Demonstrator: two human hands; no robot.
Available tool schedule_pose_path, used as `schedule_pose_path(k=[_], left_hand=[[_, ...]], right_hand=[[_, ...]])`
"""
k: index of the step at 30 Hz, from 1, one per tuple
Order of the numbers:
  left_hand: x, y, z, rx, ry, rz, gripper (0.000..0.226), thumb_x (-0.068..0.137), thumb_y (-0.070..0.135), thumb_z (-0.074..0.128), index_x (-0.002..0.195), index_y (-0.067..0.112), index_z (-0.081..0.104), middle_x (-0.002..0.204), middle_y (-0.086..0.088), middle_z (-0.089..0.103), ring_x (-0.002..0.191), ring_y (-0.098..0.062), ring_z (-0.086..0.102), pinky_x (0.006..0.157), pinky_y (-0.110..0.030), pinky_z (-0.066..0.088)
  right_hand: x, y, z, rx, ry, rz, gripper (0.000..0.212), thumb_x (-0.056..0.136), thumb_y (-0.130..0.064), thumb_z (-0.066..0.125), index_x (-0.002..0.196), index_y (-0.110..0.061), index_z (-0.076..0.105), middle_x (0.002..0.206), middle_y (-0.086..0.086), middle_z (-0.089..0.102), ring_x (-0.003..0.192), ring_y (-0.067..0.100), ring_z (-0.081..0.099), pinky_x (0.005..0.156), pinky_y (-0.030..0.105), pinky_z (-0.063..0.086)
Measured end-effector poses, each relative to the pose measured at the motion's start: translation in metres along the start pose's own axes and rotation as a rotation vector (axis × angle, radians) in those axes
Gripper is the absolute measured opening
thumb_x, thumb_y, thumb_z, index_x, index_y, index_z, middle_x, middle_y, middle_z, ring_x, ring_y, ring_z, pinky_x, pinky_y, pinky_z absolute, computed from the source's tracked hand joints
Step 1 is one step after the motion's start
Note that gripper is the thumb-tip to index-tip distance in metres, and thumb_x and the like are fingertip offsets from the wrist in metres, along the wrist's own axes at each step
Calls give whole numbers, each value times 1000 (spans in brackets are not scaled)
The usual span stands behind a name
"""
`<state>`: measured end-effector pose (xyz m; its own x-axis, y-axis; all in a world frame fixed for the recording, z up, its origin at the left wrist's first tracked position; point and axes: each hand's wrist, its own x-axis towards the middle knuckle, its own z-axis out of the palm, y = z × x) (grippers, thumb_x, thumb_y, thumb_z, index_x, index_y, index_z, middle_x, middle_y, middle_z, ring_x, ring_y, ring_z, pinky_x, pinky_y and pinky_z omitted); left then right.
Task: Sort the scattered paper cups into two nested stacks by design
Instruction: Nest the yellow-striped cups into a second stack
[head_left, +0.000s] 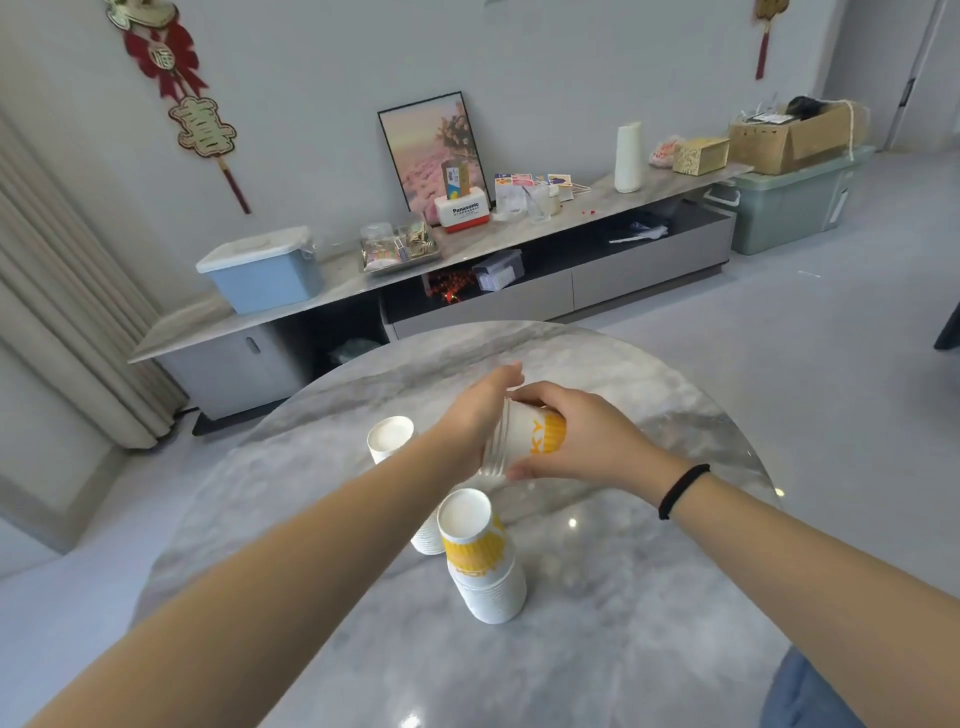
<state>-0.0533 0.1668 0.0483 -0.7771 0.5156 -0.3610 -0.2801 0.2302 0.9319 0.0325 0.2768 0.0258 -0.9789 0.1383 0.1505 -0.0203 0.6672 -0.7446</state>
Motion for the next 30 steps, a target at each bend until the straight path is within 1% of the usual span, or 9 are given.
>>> schedule_pose_path(k=[3,5,8,13,16,19,23,26,30], left_hand=[[-15,-9,-17,179,-64,66,48,84,49,51,120,17,56,109,-9,65,95,-24,63,85,-39,50],[-29,-11,-35,326,-157,99,43,85,45,55,122,23,54,111,-3,65,98,-20,62,92,-40,49],[-47,-15,-55,233,-241,111,48,77,35,65,121,18,55,101,-3,67,88,-20,66,82,-35,53],[-54,-36,-65,19,-122,251,48,66,25,76,108,17,55,96,-3,66,85,-19,67,75,-32,54],[-60,-53,-65,179,-21,334,53,67,19,82,109,21,50,107,-2,62,97,-15,64,83,-28,53],[-64,-68,-69,321,51,411,71,63,26,85,121,27,43,117,6,58,111,-5,56,84,-15,48],[-67,-98,-71,444,128,420,66,67,24,81,118,36,42,109,16,57,105,0,55,73,-6,44],[-65,-121,-71,525,108,352,55,73,23,76,117,34,45,105,19,58,99,3,55,73,-2,42],[-56,-138,-81,509,29,249,59,75,28,74,128,28,48,123,10,60,116,-8,56,92,-26,51]], right_hand=[[-4,-9,0,-81,6,-47,78,55,-44,84,125,-32,51,106,-16,61,95,8,58,80,22,46],[-5,-13,-3,-105,6,-86,79,53,-45,84,124,-30,53,114,-12,60,102,9,57,88,25,47],[-7,-22,-5,-135,-20,-155,80,51,-48,85,124,-31,55,118,-11,56,108,7,54,94,24,44],[-8,-26,-5,196,54,-56,63,75,-44,70,131,-36,44,124,-10,56,113,4,52,85,9,41],[-7,-28,6,385,124,24,68,73,-36,74,132,-31,41,109,-6,60,104,9,59,88,21,49],[-9,-36,20,458,169,-13,60,67,-27,80,119,-26,50,108,-7,62,105,13,61,93,31,50],[-14,-35,49,345,44,-95,41,69,-26,80,107,-24,64,110,-8,67,103,8,63,94,30,51],[-15,-23,63,186,-81,-84,54,70,-26,80,118,-24,56,116,-9,65,105,8,61,96,30,48],[-18,-1,67,110,-274,-7,67,72,-22,78,123,-30,35,119,-9,59,107,7,58,85,11,44]])
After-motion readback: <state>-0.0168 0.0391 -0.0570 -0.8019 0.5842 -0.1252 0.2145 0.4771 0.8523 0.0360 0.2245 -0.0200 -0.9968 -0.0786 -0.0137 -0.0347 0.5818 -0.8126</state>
